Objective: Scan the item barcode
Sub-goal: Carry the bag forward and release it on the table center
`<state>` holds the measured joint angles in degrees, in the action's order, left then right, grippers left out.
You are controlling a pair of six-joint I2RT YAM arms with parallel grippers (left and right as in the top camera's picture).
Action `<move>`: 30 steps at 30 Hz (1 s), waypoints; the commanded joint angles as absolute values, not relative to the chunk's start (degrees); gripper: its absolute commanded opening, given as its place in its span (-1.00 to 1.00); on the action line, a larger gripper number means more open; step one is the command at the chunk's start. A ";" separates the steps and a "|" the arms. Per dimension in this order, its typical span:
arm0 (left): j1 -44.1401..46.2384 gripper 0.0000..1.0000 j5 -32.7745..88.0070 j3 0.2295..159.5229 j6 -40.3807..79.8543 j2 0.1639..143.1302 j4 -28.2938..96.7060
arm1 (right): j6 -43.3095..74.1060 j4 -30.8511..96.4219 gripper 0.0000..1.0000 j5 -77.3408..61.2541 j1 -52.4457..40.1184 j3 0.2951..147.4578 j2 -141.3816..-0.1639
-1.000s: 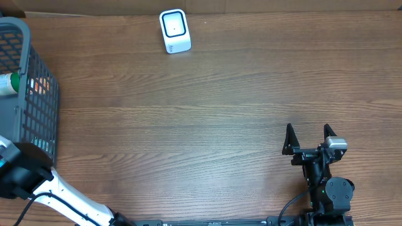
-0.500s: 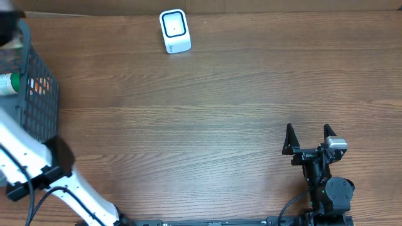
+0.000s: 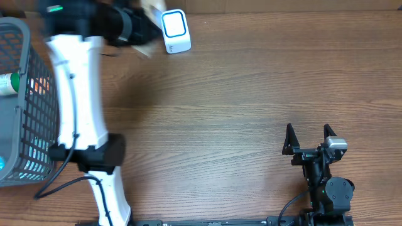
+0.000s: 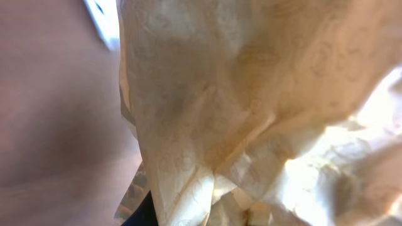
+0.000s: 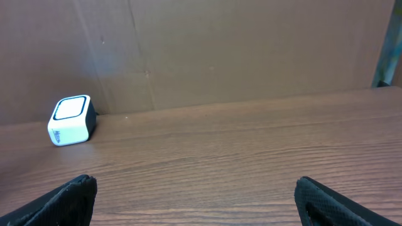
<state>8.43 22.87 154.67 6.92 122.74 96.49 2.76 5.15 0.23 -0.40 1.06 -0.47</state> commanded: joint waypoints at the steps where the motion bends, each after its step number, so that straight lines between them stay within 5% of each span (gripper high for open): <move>1: 13.28 -0.91 18.65 145.56 5.78 121.71 96.82 | 2.50 4.82 0.99 0.54 -0.27 0.47 -0.16; 24: 33.15 -0.89 -5.58 100.16 19.35 121.71 80.27 | 2.50 4.82 0.99 0.54 -0.27 0.47 -0.16; 30: 33.36 0.54 -5.56 99.96 19.27 121.71 80.23 | 2.50 4.82 0.99 0.54 -0.27 0.47 -0.16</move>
<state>33.04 -3.68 100.62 18.13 122.78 80.27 2.74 5.13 0.25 -0.40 1.06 -0.47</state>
